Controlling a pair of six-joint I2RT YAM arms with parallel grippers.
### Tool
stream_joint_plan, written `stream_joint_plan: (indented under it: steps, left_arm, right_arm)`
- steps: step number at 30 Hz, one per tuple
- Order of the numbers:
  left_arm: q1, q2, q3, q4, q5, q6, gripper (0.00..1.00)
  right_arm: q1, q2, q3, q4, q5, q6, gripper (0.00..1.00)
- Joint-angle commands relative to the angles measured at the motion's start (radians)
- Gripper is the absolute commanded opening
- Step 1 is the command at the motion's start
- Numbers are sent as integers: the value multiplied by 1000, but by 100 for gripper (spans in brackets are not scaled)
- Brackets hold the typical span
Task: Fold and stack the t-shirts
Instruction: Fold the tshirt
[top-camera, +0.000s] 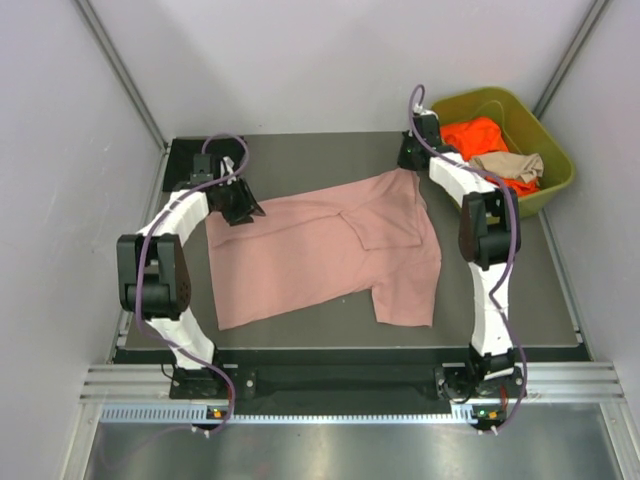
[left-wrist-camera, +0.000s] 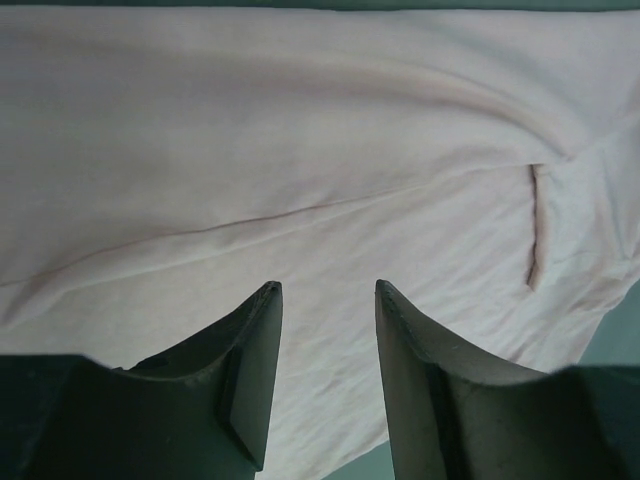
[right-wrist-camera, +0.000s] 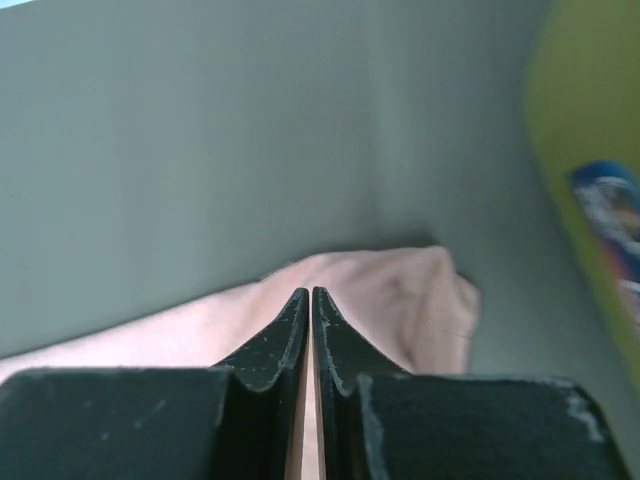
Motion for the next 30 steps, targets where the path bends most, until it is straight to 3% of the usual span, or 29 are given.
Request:
stream_joint_plan:
  steps: [1,10,17,30]
  left_arm:
    - [19,44,25,40,12,41,47]
    - [81,116,8,12,-93,10,47]
    - [105,131,-3,0,-128,10,47]
    - [107,101,34,-37,-166,35,47]
  right_arm:
    - [38,30,94,56,-7,33,3]
    - [23,58,88,-11,140,6,0]
    - [-27,67,46,-40,165,-5,0]
    - [-49,110,141,-172,186,-63,0]
